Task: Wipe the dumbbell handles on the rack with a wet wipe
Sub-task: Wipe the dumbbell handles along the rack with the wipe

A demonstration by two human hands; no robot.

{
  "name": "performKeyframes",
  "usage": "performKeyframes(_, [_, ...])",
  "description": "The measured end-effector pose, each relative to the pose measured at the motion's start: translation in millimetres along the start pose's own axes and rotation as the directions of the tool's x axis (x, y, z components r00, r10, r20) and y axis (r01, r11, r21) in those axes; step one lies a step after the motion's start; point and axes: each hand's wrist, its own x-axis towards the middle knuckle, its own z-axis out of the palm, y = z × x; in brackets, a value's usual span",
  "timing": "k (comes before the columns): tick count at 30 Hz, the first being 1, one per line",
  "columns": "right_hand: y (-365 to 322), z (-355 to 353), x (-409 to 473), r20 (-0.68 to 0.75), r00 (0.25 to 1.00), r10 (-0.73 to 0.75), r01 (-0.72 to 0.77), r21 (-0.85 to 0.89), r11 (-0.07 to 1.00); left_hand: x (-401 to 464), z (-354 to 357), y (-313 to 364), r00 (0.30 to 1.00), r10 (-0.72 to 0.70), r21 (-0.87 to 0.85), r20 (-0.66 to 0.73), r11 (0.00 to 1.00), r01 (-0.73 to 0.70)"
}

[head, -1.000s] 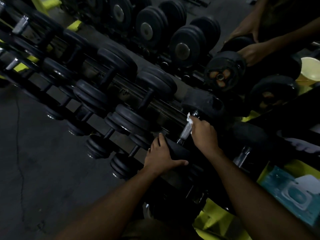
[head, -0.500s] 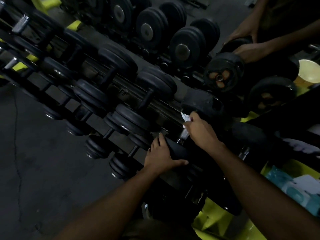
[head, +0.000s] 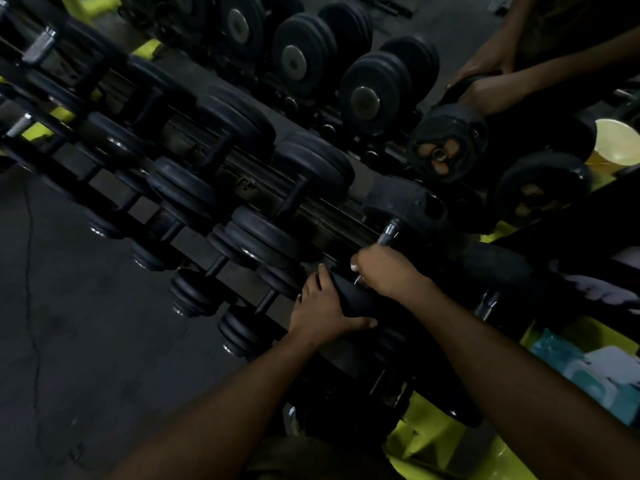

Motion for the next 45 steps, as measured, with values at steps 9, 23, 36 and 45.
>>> performKeyframes(9, [33.8,32.9,-30.4,-0.203,0.974,-0.103,0.183,0.429,0.884,-1.0,0.6,-0.5,1.0,-0.006,0.006,0.002,1.0,0.006])
performKeyframes(23, [20.7,65.9,-17.3,0.259,0.797,0.546,-0.026,0.918,-0.397,0.2,0.7,0.1,1.0,-0.017,0.014,0.001,1.0,0.017])
performKeyframes(36, [7.2,62.3,-22.9,0.162,0.695,0.7,0.125,0.932,-0.34,0.8,1.7,-0.3,1.0,-0.019,0.009,-0.001,1.0,0.019])
performKeyframes(45, [18.3,27.1,-8.3,0.253,0.585,0.77,0.317,0.803,-0.505,-0.5,1.3,0.0,1.0,-0.02,0.007,0.004,1.0,0.02])
